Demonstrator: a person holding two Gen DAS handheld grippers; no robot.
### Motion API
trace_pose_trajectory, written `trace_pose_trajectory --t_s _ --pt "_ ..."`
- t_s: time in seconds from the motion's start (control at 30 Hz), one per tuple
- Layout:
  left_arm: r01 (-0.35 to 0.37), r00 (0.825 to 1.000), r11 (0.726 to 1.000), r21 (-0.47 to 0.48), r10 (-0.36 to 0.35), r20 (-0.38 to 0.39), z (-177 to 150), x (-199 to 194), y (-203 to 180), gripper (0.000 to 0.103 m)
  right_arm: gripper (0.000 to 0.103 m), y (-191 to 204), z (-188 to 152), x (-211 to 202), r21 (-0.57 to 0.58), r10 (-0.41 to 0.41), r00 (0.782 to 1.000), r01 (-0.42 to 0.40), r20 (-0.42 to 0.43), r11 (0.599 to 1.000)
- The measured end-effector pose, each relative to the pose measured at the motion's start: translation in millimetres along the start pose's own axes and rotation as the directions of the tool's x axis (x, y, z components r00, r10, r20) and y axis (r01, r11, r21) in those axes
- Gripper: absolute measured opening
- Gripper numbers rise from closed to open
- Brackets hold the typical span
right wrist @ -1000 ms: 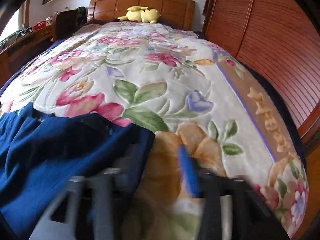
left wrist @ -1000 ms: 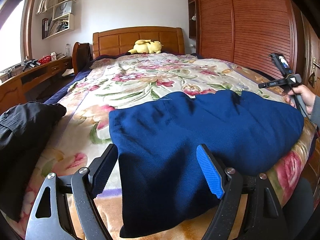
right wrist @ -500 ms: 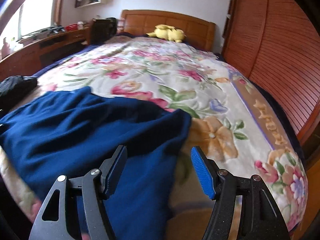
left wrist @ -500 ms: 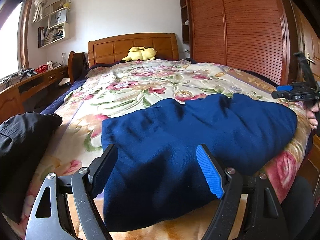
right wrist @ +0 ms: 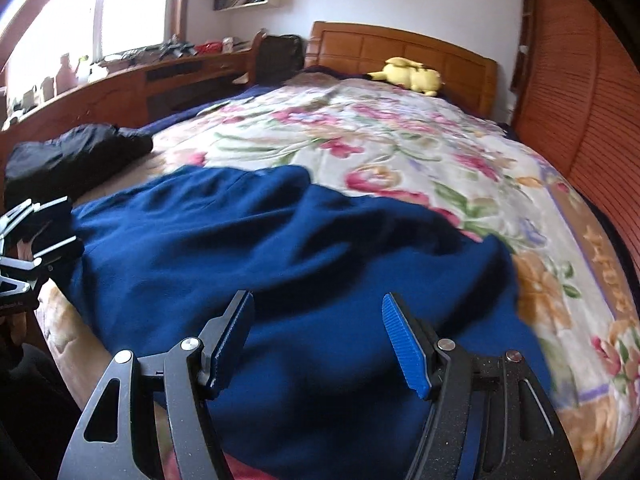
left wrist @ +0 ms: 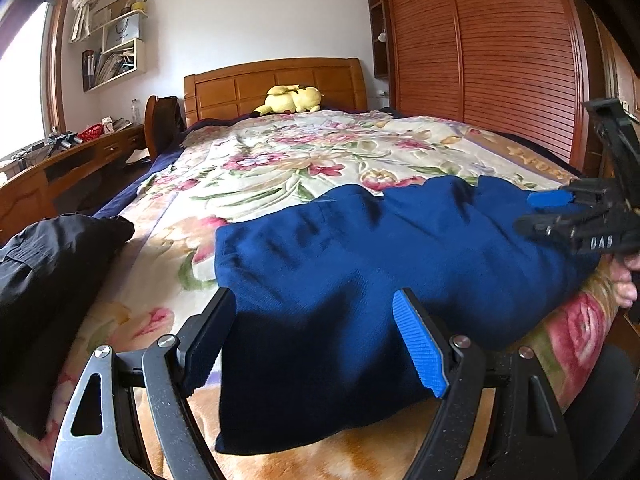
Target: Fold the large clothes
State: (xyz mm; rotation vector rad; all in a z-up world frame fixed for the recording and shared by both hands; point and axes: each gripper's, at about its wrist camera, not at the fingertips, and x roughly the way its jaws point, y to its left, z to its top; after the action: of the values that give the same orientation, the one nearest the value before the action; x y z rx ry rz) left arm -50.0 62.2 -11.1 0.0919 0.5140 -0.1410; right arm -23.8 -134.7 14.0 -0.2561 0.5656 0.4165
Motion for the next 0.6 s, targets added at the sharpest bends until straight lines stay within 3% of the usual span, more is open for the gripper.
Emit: trace_pose_trajectory --t_s 0.23,0.4,0.6 --pt "-0.018 1.0 1.0 -0.016 0.019 0.005 -3 -6 11 0.081 0.068 6 -22 26 -0.029 0.004 0.999 -0.005 -0.054 1.0" --pt "-0.038 0.999 0.998 -0.049 0.038 0.005 -8 -13 27 0.081 0.068 -5 -31 38 -0.002 0.028 0.998 -0.028 -0.047 1.0" --pt "-0.036 0.998 0.994 -0.102 0.029 -0.064 -21 -12 45 0.081 0.068 -7 -32 45 0.001 0.031 0.999 -0.031 -0.03 1.0"
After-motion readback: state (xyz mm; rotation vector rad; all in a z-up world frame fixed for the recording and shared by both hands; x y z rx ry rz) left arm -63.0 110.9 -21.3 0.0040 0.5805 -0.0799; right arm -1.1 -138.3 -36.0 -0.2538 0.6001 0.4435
